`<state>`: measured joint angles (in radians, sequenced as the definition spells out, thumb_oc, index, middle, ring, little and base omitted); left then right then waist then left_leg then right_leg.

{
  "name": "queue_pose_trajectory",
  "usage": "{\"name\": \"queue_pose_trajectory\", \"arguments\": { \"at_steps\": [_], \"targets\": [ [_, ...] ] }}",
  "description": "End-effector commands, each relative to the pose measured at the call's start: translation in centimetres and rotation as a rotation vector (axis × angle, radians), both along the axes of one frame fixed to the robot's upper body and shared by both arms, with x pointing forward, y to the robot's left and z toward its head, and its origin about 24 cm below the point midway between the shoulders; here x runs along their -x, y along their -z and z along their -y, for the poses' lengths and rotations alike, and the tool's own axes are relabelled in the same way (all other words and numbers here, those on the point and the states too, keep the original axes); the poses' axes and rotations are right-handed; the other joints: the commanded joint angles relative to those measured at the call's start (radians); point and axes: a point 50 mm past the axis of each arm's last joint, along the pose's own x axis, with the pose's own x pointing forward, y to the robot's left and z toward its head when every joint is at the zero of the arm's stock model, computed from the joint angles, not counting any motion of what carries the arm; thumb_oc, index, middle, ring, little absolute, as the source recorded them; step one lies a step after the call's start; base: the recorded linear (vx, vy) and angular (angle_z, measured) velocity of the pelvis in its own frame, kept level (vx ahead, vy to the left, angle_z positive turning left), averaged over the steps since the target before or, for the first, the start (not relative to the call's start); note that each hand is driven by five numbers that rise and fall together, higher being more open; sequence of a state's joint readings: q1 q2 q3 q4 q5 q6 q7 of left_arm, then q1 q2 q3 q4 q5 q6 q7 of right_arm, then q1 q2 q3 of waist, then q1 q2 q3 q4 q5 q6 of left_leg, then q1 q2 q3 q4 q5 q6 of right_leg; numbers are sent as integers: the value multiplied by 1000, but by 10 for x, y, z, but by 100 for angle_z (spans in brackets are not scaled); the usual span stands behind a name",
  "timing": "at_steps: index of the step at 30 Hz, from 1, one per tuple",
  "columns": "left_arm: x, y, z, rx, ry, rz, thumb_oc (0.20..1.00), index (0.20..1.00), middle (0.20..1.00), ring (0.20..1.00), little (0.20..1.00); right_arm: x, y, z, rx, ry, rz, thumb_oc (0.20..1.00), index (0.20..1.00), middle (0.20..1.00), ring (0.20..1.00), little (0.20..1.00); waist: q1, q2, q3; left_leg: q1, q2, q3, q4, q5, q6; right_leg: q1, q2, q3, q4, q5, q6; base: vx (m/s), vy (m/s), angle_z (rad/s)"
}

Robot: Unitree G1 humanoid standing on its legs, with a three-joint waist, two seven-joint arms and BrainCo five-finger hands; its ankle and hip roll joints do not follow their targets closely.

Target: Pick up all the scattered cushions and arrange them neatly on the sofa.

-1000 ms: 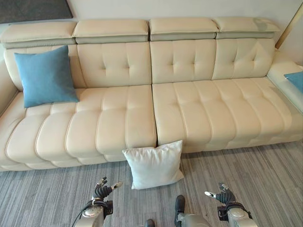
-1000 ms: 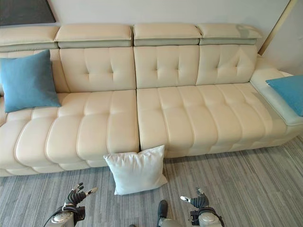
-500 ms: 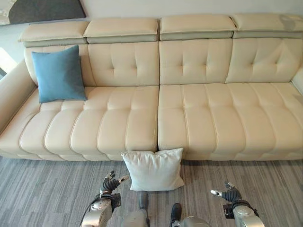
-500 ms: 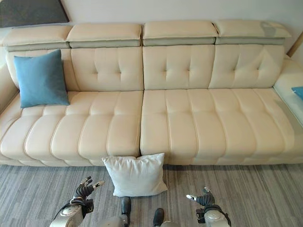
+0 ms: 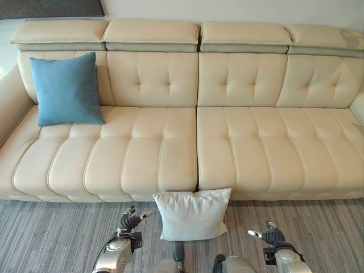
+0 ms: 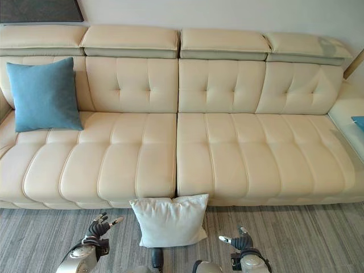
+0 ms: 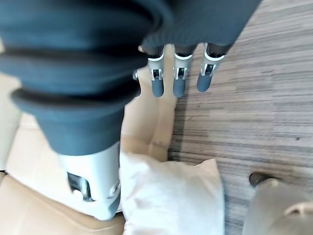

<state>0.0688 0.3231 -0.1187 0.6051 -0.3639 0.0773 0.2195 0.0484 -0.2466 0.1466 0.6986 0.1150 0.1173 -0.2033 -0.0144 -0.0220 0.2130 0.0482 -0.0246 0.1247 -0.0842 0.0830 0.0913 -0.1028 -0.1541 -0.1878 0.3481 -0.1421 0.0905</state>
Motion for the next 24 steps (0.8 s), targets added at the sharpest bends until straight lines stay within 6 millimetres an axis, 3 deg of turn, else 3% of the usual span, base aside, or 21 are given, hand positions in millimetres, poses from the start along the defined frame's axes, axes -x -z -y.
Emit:
{"name": "queue_pose_trajectory", "arguments": {
  "at_steps": [1, 3, 4, 13, 18, 21, 22, 24],
  "targets": [
    [-11, -10, -5, -46, 12, 63, 1000, 1000, 1000, 1000, 1000, -17, -10, 6, 48, -15, 52, 1000, 1000, 1000, 1000, 1000, 18, -6, 16, 33, 22, 14, -3, -117, -87, 76, 46, -3, -266, 124, 16, 18, -36, -20],
    [-7, -9, -10, -66, -7, 39, 1000, 1000, 1000, 1000, 1000, -13, -7, 8, 57, -6, 32, 1000, 1000, 1000, 1000, 1000, 16, -13, 17, 35, 22, 14, -3, -120, -91, 95, 61, 14, -328, 137, 13, 148, -145, -20],
    [-4, -5, -6, -41, -12, 37, 1000, 1000, 1000, 1000, 1000, -10, -7, 10, 58, 2, 30, 1000, 1000, 1000, 1000, 1000, 13, -20, -4, 38, 25, 13, -3, -114, -104, 163, 71, 8, -433, 147, 12, 233, -200, -3],
    [26, 24, -6, -23, -141, -127, 1000, 1000, 1000, 1000, 1000, 2, 4, 17, 58, 66, -28, 1000, 1000, 1000, 1000, 1000, 8, -14, -12, 33, 30, -25, -3, -112, -116, 196, 76, -31, -435, 115, 0, 113, -76, 9],
    [49, 40, -19, -68, -219, -268, 1000, 1000, 1000, 1000, 1000, 9, 13, 30, 73, 136, -107, 1000, 1000, 1000, 1000, 1000, 22, -14, 23, -23, 27, -48, -3, -102, -116, 164, 75, -49, -435, 110, -1, 42, 17, 19],
    [42, 38, -25, -84, -245, -259, 1000, 1000, 1000, 1000, 1000, 1, 11, 32, 72, 165, -93, 1000, 1000, 1000, 1000, 1000, 26, -12, 60, -74, 23, -59, -3, -89, -112, 117, 72, -50, -435, 116, -3, -112, 57, 14],
    [24, 29, -33, -105, -276, -210, 1000, 1000, 1000, 1000, 1000, -20, 2, 31, 66, 186, -31, 1000, 1000, 1000, 1000, 1000, 31, -9, 119, -147, 18, -67, -3, -63, -107, 36, 68, -46, -413, 127, -10, -131, 42, 17],
    [12, 24, -34, -110, -280, -178, 1000, 1000, 1000, 1000, 1000, -31, -3, 30, 61, 200, -4, 1000, 1000, 1000, 1000, 1000, 31, -6, 136, -202, 16, -69, 19, -57, -105, -26, 60, -44, -376, 126, -14, -173, 61, 23]
  ]
}}
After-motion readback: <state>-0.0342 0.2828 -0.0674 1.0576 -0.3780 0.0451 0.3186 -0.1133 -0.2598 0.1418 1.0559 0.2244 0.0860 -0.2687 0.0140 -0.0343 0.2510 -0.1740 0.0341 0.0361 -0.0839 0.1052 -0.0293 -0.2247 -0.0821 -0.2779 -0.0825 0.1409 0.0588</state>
